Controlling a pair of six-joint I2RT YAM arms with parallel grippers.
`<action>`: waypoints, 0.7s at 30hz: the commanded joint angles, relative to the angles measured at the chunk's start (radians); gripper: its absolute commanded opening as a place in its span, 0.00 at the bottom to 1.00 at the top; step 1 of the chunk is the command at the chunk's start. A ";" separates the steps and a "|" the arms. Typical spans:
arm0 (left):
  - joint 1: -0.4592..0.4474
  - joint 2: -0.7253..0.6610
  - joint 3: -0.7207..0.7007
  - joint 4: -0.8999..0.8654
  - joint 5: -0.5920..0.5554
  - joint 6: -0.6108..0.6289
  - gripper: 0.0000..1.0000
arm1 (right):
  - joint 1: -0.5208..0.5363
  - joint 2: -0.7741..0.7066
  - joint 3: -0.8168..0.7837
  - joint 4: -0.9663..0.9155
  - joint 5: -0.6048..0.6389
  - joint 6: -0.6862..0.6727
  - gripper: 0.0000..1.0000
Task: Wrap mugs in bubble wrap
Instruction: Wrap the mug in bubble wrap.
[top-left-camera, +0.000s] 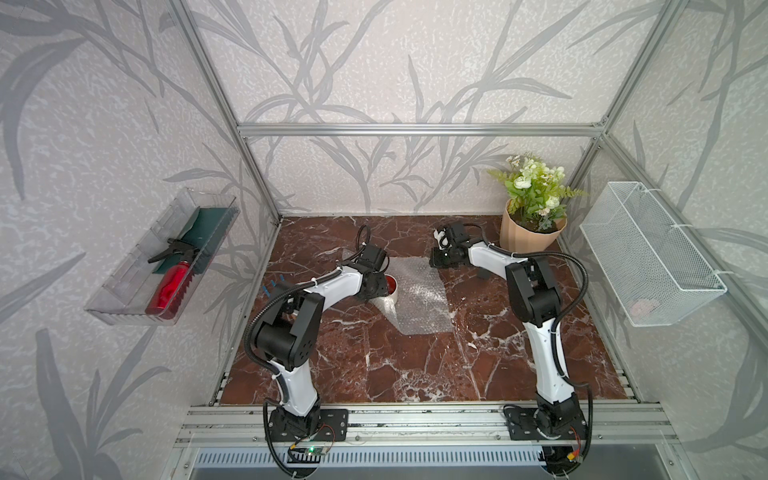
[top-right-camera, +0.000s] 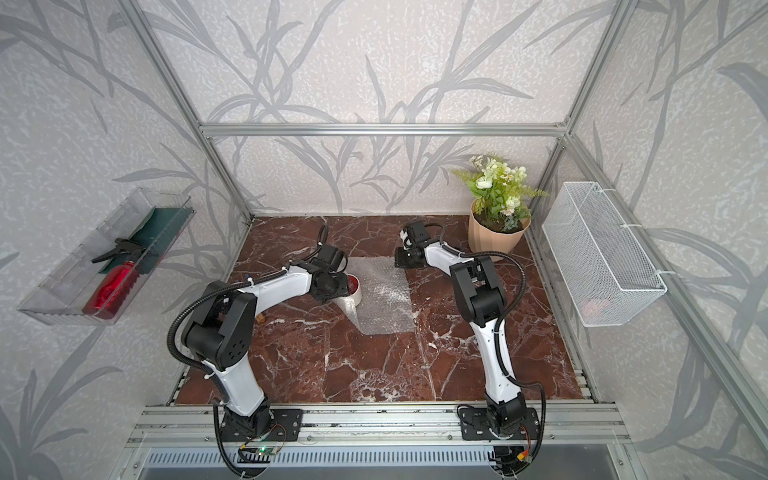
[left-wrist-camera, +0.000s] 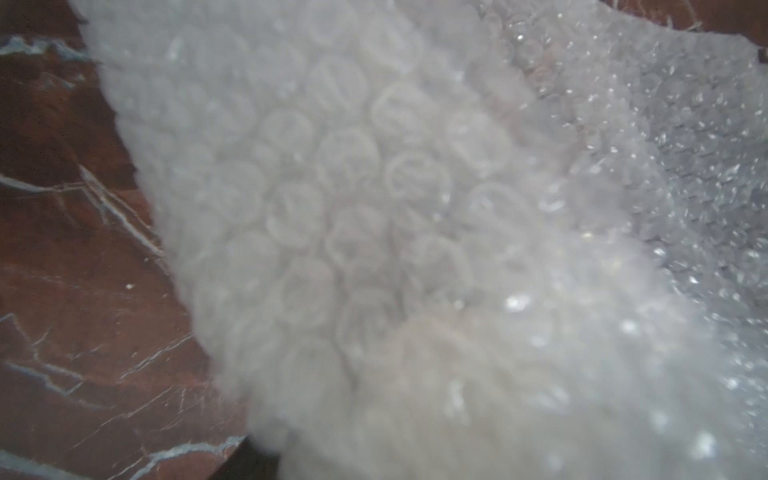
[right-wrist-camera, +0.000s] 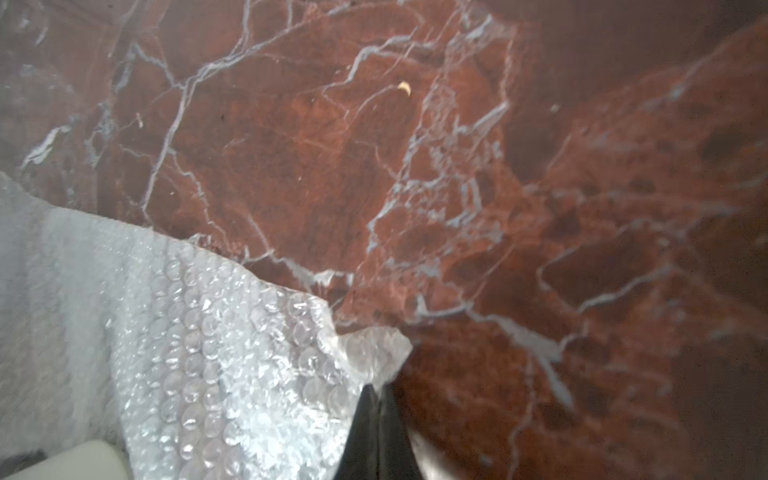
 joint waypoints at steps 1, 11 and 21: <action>-0.007 -0.020 0.010 -0.020 -0.031 0.007 0.57 | 0.007 -0.160 -0.109 0.130 -0.099 0.042 0.00; -0.007 -0.066 -0.002 -0.020 -0.037 0.010 0.58 | 0.126 -0.395 -0.314 0.214 -0.242 0.022 0.00; -0.005 -0.211 -0.019 -0.028 -0.074 0.006 0.66 | 0.241 -0.385 -0.341 0.239 -0.275 0.033 0.00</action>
